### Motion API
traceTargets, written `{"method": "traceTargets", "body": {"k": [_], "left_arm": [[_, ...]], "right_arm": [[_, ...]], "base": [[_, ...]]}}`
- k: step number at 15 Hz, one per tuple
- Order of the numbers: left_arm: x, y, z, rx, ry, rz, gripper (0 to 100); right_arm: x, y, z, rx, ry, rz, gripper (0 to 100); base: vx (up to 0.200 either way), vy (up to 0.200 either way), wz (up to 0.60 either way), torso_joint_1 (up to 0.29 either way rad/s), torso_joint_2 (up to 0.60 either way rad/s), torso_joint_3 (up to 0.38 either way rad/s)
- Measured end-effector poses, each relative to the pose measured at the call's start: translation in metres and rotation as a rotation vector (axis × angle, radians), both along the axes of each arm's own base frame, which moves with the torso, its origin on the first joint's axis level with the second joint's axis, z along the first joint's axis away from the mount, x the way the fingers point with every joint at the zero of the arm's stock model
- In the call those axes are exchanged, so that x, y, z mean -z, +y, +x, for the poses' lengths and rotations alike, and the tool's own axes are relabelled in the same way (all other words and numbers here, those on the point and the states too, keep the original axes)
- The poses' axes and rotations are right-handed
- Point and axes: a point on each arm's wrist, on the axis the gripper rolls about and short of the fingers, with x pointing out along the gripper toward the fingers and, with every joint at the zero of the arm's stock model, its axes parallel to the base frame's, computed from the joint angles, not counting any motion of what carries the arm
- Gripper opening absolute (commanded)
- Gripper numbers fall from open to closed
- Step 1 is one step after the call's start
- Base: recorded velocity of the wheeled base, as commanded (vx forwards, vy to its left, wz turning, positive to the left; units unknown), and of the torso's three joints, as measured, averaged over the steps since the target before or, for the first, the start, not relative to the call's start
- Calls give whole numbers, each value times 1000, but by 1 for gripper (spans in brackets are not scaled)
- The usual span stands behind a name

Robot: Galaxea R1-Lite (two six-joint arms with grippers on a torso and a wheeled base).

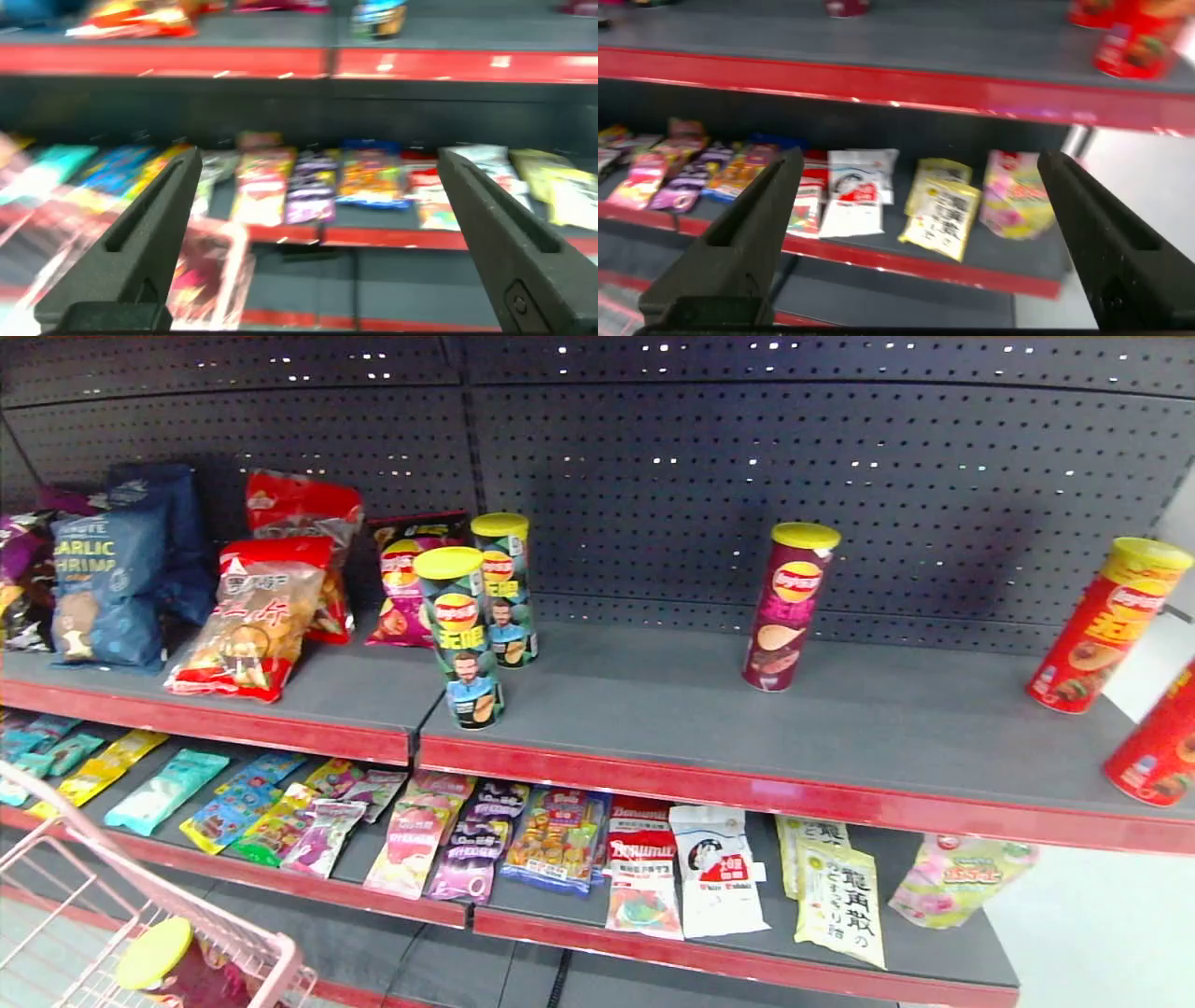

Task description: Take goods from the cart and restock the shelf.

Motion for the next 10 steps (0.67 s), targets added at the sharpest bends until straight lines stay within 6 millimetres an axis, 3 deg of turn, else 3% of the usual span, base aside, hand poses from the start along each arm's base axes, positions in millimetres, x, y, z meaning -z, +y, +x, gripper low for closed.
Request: {"method": "traceTargets", "body": {"k": [6,10], "left_arm": [[0,0,0,0,0,0,100],[0,0,0,-2,-1,0,100]], "right_arm": [[0,0,0,0,-1,1,100],[0,0,0,0,0,1,100]], "base": [[0,0,600,2,0,-1],[0,0,0,-14,30,18]]}}
